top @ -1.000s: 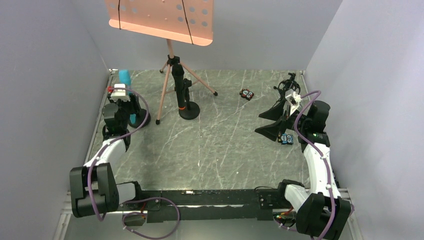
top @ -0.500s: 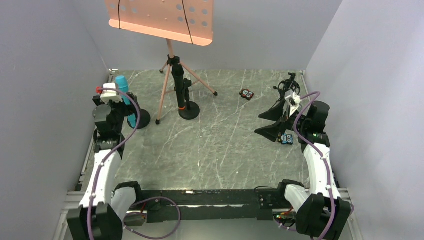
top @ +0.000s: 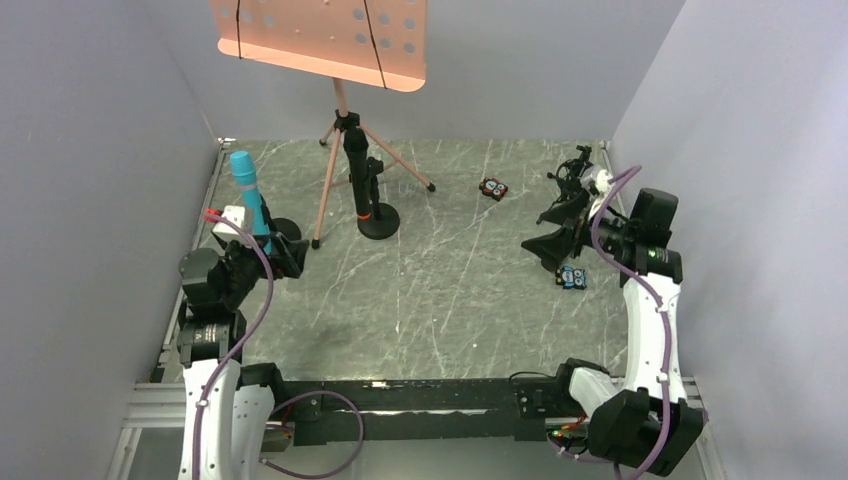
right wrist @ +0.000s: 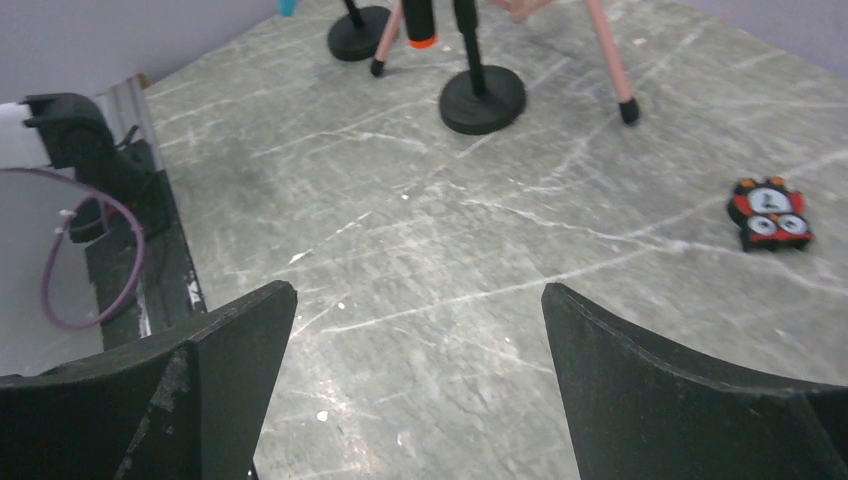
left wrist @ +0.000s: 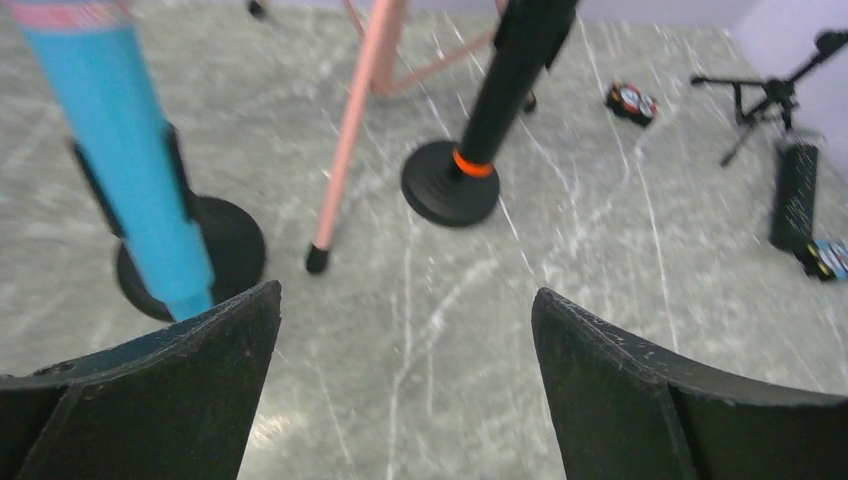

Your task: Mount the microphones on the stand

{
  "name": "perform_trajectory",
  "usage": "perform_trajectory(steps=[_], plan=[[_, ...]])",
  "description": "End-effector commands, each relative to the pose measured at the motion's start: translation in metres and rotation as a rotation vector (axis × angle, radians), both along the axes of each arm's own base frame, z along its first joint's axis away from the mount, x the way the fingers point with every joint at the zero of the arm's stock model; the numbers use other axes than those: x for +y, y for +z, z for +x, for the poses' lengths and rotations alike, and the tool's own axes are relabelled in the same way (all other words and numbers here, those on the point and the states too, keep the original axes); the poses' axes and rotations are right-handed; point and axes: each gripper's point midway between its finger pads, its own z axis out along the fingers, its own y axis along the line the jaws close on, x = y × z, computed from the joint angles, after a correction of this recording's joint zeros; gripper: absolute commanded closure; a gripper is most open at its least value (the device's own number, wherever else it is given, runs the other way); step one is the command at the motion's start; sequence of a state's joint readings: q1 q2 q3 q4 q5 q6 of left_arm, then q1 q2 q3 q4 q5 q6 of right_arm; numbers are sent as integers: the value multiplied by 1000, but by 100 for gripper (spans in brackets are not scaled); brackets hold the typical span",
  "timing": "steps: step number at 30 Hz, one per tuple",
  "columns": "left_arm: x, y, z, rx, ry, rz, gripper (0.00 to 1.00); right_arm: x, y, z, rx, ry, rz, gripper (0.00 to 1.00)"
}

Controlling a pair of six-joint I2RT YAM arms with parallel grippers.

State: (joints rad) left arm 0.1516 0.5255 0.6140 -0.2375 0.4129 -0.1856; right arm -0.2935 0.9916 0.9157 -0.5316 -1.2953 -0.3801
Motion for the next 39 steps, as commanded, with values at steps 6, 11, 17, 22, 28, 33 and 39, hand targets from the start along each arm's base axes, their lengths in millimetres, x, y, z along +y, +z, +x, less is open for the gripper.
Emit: perform_trajectory(steps=[6,11,17,22,28,33,39], plan=[[-35,-32,-28,99,-190,-73,1,-75,4,56,191,-574,-101,0],[-36,-27,-34,66,-188,-57,1,-109,17,82,180,-774,-111,0],[-35,-25,-39,38,-177,-46,1,-154,29,113,236,-1077,-9,0],[-34,-26,-39,45,-169,-45,1,-171,23,133,311,-1197,89,0],[-33,-29,-37,60,-160,-45,1,-181,12,153,377,-1281,225,0],[-32,-33,-36,78,-158,-48,1,-193,12,168,363,-1324,225,7],[-32,-36,-34,98,-159,-54,1,-196,-6,178,389,-1304,130,15]])
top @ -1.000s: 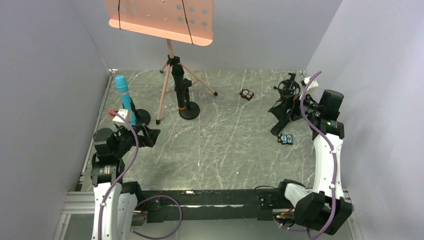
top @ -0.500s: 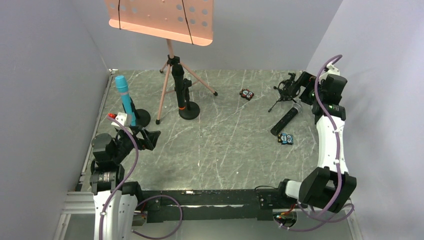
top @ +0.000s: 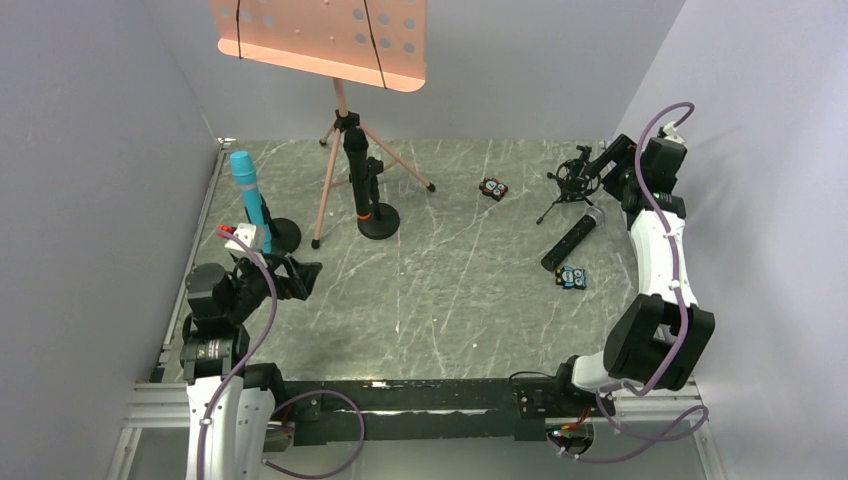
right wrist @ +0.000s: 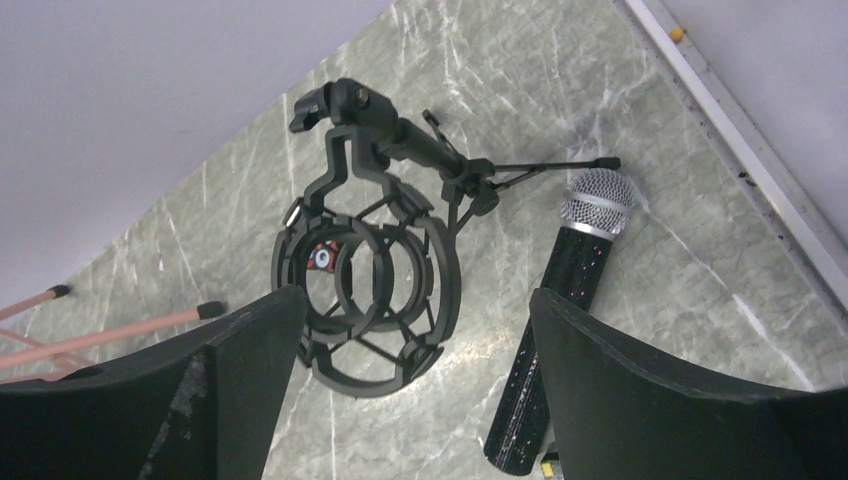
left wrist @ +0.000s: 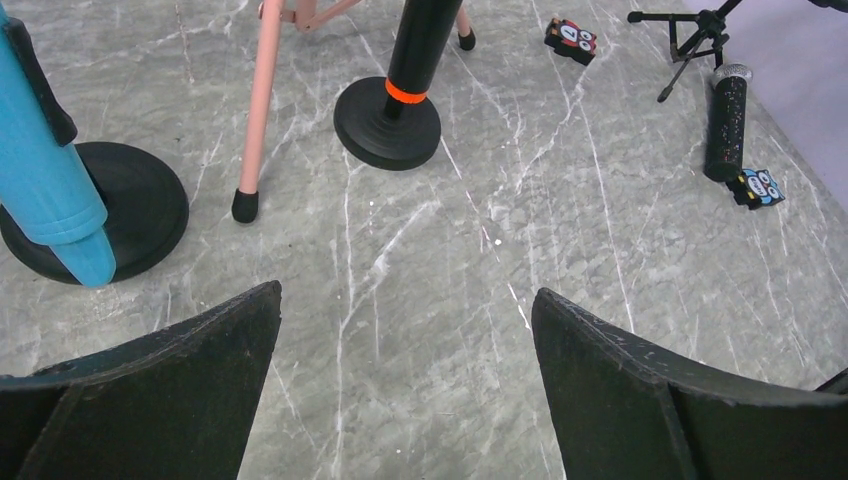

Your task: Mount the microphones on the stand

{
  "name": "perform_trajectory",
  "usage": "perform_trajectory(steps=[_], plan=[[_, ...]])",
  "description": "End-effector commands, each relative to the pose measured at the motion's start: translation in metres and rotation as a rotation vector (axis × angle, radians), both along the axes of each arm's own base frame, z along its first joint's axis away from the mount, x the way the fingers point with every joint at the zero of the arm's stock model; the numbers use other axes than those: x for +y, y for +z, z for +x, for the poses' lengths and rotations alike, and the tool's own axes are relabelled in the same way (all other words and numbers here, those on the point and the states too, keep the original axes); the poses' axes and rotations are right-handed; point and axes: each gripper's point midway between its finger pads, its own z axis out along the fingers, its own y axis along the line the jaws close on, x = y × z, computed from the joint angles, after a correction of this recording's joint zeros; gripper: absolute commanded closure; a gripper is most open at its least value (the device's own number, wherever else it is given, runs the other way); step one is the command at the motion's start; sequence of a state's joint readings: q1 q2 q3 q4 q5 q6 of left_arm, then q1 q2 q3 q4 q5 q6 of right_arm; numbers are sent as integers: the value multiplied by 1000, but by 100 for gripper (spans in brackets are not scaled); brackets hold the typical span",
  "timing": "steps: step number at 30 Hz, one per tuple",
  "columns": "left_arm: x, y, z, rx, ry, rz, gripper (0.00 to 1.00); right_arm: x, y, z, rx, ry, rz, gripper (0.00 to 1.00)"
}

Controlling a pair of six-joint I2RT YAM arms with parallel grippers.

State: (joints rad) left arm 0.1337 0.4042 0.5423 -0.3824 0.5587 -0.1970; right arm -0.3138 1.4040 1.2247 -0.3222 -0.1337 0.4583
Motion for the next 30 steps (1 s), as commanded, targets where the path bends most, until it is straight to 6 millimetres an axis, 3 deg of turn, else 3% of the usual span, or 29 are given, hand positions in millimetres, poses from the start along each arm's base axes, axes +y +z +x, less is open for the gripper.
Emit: perform_trajectory(steps=[1,10,15,22,30], plan=[[0,-2,3,6,-1,-1,1,-9,19,15,-46,-2,-66,16],[0,-3,3,13,-3,-4,1,-11,3,30,6,40,-102,25],[0,-3,3,11,2,-1,1,-3,-7,39,30,84,-84,33],[0,-3,3,13,1,-1,1,10,-12,40,53,112,-85,34],[0,-3,3,13,1,-1,1,16,-14,26,53,136,-93,27]])
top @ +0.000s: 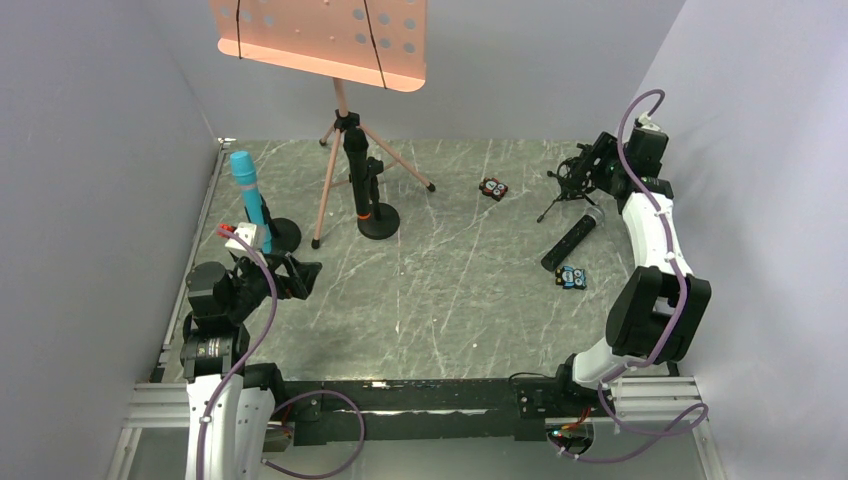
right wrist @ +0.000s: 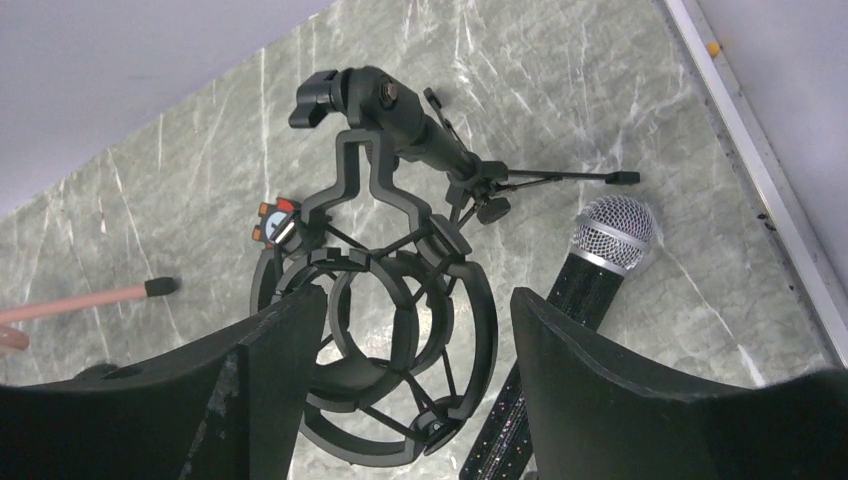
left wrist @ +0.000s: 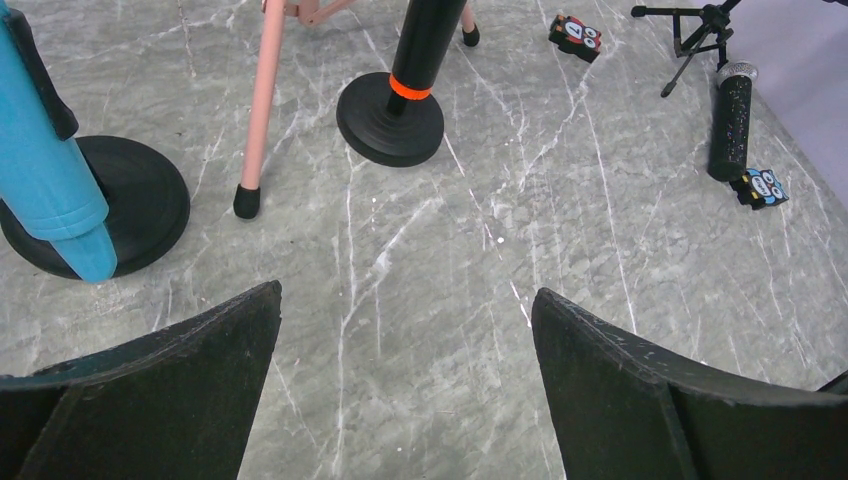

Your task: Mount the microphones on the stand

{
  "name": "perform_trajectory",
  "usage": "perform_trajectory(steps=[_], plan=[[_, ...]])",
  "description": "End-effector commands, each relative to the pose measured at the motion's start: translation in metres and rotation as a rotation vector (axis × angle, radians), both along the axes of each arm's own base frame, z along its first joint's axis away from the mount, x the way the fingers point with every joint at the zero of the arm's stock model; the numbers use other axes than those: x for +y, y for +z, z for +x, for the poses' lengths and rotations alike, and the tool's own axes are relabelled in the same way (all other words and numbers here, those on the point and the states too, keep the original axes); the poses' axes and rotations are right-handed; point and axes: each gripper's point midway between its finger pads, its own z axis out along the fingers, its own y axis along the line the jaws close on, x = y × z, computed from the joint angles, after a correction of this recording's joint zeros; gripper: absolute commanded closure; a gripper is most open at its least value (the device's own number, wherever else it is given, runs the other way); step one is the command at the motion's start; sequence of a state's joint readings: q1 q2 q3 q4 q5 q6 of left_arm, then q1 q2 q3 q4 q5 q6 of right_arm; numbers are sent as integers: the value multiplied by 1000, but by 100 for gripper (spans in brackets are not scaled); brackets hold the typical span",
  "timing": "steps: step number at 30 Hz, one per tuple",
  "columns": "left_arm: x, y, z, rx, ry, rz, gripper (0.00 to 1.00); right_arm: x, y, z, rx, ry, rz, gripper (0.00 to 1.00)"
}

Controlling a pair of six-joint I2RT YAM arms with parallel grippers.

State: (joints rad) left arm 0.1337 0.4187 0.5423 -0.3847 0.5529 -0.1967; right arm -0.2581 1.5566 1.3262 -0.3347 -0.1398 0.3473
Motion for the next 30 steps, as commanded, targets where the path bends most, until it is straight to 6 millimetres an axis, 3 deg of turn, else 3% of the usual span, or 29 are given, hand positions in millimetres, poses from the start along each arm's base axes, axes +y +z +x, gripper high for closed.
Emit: perform_trajectory(steps=[1,11,19,24,30], plan=[[-1,1,1,-4,-4,-1,1,4,10,-7,-21,20,-15,27],[0,0,1,-5,2,5,1,10,6,-1,-18,37,30,36],[0,1,1,-5,0,4,1,16,25,-3,-80,66,27,53],[-1,1,0,-5,-8,2,1,31,39,-9,-122,127,69,62],[-1,1,0,-7,-7,1,1,52,61,-19,-181,189,149,64]])
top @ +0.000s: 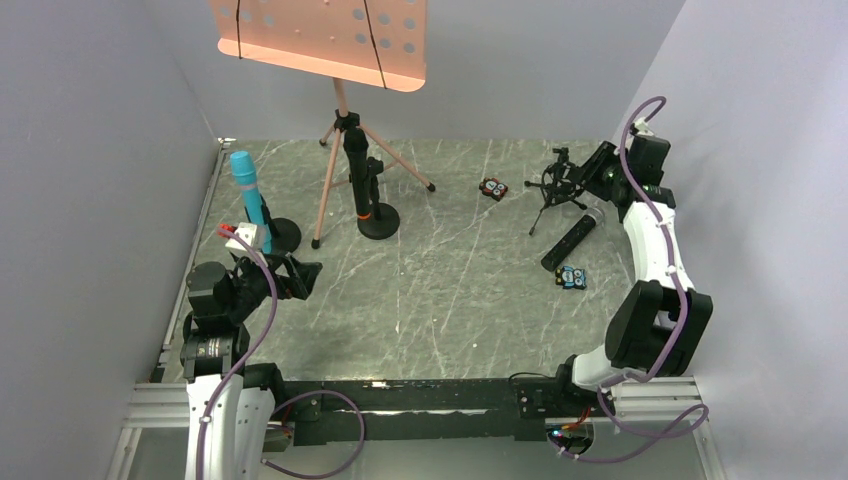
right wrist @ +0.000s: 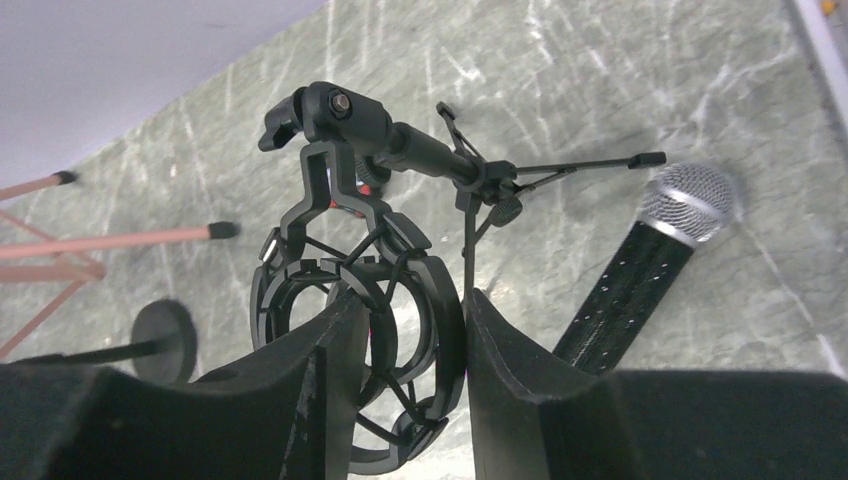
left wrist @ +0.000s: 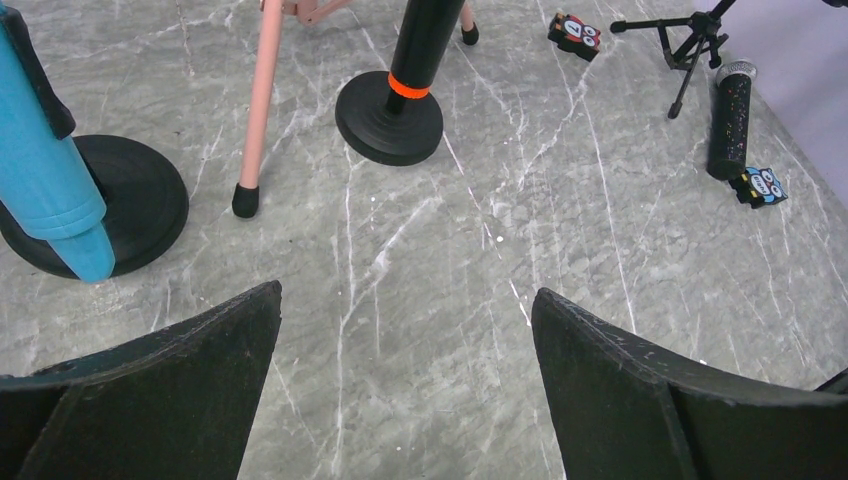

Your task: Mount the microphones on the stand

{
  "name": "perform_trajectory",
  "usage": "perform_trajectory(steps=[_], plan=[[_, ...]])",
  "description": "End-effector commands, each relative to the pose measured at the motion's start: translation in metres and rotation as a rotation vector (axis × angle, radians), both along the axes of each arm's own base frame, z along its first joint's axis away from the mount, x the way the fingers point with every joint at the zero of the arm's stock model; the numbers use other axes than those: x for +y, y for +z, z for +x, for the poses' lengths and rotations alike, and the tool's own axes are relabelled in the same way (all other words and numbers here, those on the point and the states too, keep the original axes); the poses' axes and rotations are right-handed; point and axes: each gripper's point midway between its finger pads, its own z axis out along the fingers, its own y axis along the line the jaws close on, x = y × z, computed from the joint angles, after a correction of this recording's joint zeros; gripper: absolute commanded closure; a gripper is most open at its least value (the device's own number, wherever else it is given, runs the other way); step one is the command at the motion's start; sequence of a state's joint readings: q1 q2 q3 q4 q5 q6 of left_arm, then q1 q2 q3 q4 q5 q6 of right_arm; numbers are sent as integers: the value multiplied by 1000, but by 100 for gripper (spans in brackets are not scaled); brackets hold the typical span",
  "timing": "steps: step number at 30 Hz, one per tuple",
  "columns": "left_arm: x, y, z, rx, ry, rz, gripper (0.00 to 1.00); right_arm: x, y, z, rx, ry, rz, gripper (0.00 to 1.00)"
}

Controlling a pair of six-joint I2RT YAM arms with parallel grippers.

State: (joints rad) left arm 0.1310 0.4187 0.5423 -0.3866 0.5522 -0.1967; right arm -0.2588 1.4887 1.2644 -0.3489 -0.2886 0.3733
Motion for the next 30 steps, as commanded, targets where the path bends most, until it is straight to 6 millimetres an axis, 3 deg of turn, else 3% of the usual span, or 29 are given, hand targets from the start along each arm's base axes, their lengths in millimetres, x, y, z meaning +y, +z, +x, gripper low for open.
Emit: perform_trajectory(steps=[1,5,9,18,26,30], plan=[[-1,1,1,-8,-5,1,1,25,60,-2,-171,86,72,64],[-1,1,1,-3,-7,0,1,46,66,-11,-168,156,130,64],[-1,0,1,-3,-5,1,1,79,68,-28,-162,261,152,64],[-1,-1,2,11,-9,-4,1,179,55,-86,-159,571,191,64],[-1,-3,4,20,-8,-6,1,218,54,-123,-168,731,249,64],[-5,-1,3,10,-30,-14,1,228,53,-143,-179,806,206,62]])
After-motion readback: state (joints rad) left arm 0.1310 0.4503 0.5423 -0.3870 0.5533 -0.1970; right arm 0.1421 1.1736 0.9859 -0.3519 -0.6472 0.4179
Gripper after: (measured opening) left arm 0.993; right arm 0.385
